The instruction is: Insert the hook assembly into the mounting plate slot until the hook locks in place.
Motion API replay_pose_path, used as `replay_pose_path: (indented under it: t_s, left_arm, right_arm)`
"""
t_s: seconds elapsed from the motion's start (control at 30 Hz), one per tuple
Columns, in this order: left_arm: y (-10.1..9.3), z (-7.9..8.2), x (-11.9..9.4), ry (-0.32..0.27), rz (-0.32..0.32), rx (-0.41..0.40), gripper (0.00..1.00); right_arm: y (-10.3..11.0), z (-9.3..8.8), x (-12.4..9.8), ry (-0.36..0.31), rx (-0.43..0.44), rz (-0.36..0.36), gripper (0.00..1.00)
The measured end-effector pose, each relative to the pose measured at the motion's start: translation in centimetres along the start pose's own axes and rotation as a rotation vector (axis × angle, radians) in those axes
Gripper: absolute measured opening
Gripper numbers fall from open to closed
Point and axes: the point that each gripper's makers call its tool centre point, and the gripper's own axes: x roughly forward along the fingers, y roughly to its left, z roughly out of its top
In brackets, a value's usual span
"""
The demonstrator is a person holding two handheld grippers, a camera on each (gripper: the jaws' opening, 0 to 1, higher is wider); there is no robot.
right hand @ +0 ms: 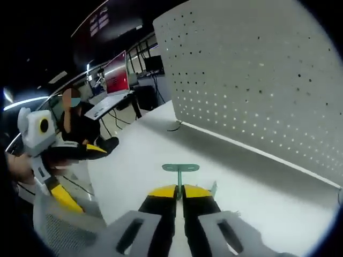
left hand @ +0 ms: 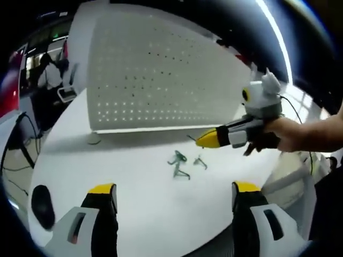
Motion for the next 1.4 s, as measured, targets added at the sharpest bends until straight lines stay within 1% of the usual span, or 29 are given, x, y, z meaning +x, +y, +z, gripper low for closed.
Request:
replay_pose_path:
  t_s: [0.1, 0.2, 0.27, 0.3, 0.37, 0.43, 0.5, 0.57, 0.67, 0.7, 0.73, 0.77, 0.8, 0.83, 0.87, 1.0, 1.1, 1.13, 1.2, 1.23, 1.33, 1.4]
  left_arm:
    - [0.1, 0.6, 0.1, -0.009, -0.007, 0.014, 0.88]
    - [0.1, 0.7, 0.3, -0.006, -0.013, 0.022, 0.87]
    - [0.0, 0.9, 0.4, -0.007, -0.02, 0.02, 0.85]
    - [0.0, 1.1, 0.4, -0.017, -0.024, 0.016, 0.84]
    - [-0.1, 1.4, 0.5, -0.028, -0.034, 0.009, 0.81]
    - [-0.5, 1.6, 0.7, -0.028, -0.064, -0.019, 0.77]
    - [-0.7, 1.6, 0.9, -0.025, -0.072, -0.015, 0.75]
    - [-1.1, 1.8, 1.0, -0.028, -0.083, 0.0, 0.74]
    - [-1.6, 2.1, 1.1, -0.028, -0.105, -0.006, 0.7]
    - [-2.0, 2.1, 1.0, -0.015, -0.125, -0.012, 0.7]
    - [-2.3, 2.4, 1.0, -0.022, -0.134, -0.003, 0.7]
    - [-2.5, 2.7, 0.9, -0.034, -0.136, 0.012, 0.7]
    - [-2.6, 3.0, 0.8, -0.045, -0.139, 0.033, 0.69]
    - [-2.7, 3.2, 0.7, -0.047, -0.146, 0.037, 0.68]
    - [-2.8, 3.3, 0.7, -0.046, -0.149, 0.039, 0.66]
    - [-3.1, 3.4, 0.8, -0.053, -0.178, 0.034, 0.58]
    - [-3.6, 3.5, 0.8, -0.055, -0.196, 0.028, 0.53]
    - [-3.9, 3.5, 0.7, -0.053, -0.209, 0.01, 0.52]
    - [-4.1, 3.7, 0.6, -0.072, -0.226, -0.008, 0.5]
    - [-4.1, 3.9, 0.5, -0.082, -0.23, -0.015, 0.48]
    - [-4.2, 4.2, 0.3, -0.099, -0.24, -0.009, 0.45]
    - [-4.5, 4.4, 0.2, -0.109, -0.252, 0.005, 0.4]
  right_arm:
    - [0.5, 0.2, -0.7, -0.012, 0.042, 0.024, 0.0]
    - [0.5, 0.4, -1.5, -0.022, 0.055, 0.02, 0.0]
    - [1.3, 0.8, -1.8, -0.048, 0.141, 0.058, 0.0]
    - [1.8, 0.7, -2.0, -0.045, 0.175, 0.078, 0.0]
    - [2.3, 0.5, -2.4, -0.038, 0.184, 0.1, 0.0]
    - [3.0, 0.3, -2.6, -0.035, 0.219, 0.127, 0.0]
    - [3.7, -0.2, -2.9, -0.014, 0.242, 0.15, 0.0]
    - [4.3, -0.4, -3.1, -0.022, 0.255, 0.164, 0.0]
    - [5.3, -0.3, -3.5, -0.033, 0.329, 0.207, 0.0]
    - [5.7, -0.1, -3.7, -0.044, 0.366, 0.224, 0.0]
    - [5.9, 0.0, -3.8, -0.048, 0.387, 0.237, 0.0]
    - [5.9, 0.0, -3.9, -0.047, 0.399, 0.24, 0.0]
    - [5.9, -0.1, -3.9, -0.044, 0.377, 0.232, 0.0]
    - [5.9, -0.3, -3.9, -0.037, 0.359, 0.23, 0.0]
    - [6.0, -0.4, -3.9, -0.033, 0.359, 0.232, 0.0]
    - [7.0, -0.3, -4.1, -0.042, 0.454, 0.289, 0.0]
    - [7.4, -0.2, -4.3, -0.044, 0.474, 0.311, 0.0]
    - [7.8, 0.0, -4.5, -0.049, 0.51, 0.335, 0.0]
    - [8.2, 0.2, -4.7, -0.057, 0.575, 0.369, 0.0]
    - [8.2, 0.2, -4.7, -0.057, 0.586, 0.371, 0.0]
    - [8.4, 0.1, -4.7, -0.055, 0.577, 0.376, 0.0]
    - [8.3, -0.1, -4.6, -0.056, 0.575, 0.372, 0.0]
